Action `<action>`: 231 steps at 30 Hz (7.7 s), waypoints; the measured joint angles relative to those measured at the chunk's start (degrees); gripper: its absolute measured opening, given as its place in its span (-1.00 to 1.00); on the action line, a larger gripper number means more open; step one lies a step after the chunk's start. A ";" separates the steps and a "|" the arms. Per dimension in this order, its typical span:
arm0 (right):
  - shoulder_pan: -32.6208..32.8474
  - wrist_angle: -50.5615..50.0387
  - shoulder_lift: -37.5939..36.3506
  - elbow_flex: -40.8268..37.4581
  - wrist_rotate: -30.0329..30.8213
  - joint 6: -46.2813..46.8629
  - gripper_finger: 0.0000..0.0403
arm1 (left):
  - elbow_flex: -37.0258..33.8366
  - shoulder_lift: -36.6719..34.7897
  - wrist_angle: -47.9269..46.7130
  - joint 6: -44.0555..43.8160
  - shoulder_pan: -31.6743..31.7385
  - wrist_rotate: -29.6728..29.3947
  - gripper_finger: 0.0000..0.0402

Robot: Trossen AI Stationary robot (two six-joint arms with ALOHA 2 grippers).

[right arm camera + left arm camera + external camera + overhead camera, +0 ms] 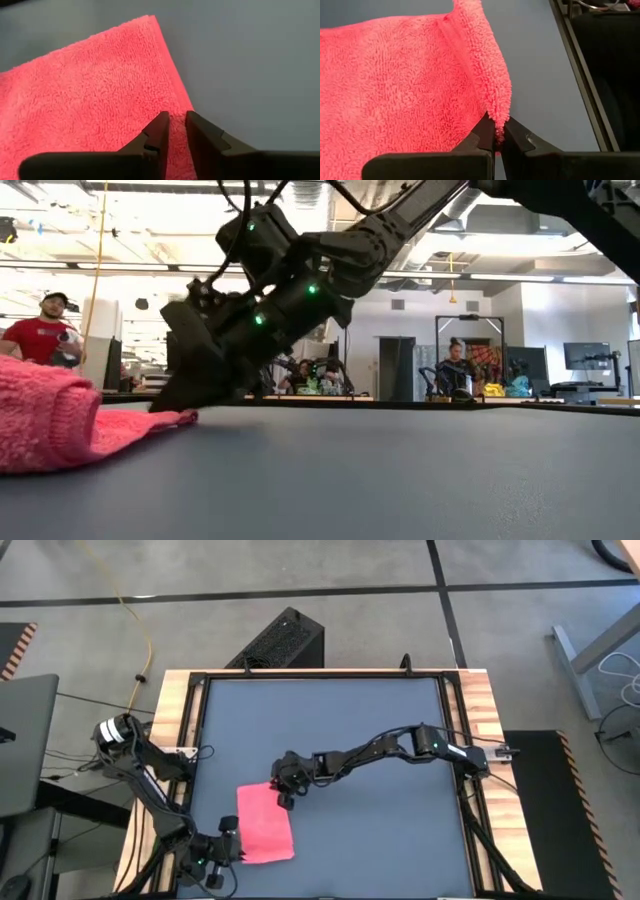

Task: Roll towel
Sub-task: Roll the pink towel

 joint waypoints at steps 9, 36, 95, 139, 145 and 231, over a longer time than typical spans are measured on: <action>1.41 -8.72 -0.31 0.27 11.11 1.50 -0.75 | 0.00 0.02 -3.24 -3.60 -2.41 -3.69 -1.00; 2.75 -21.54 -7.54 -0.19 18.89 -2.66 -0.53 | 0.00 0.04 -5.78 -0.35 0.83 -6.08 -1.00; 21.76 -7.81 -6.03 0.12 23.12 -0.67 -0.01 | -23.16 -0.04 38.22 -10.00 7.43 4.40 -1.00; 19.97 -11.25 -2.50 0.18 16.70 33.26 -0.88 | -23.20 -0.77 35.56 -10.05 7.47 4.16 -0.83; 19.90 -11.89 -2.50 0.18 16.76 33.94 -0.86 | -23.45 -7.40 26.12 -9.90 7.58 3.74 -0.81; 25.73 -15.37 -7.09 0.07 28.07 -24.65 -0.15 | -16.70 1.18 28.26 8.46 16.46 5.36 -1.00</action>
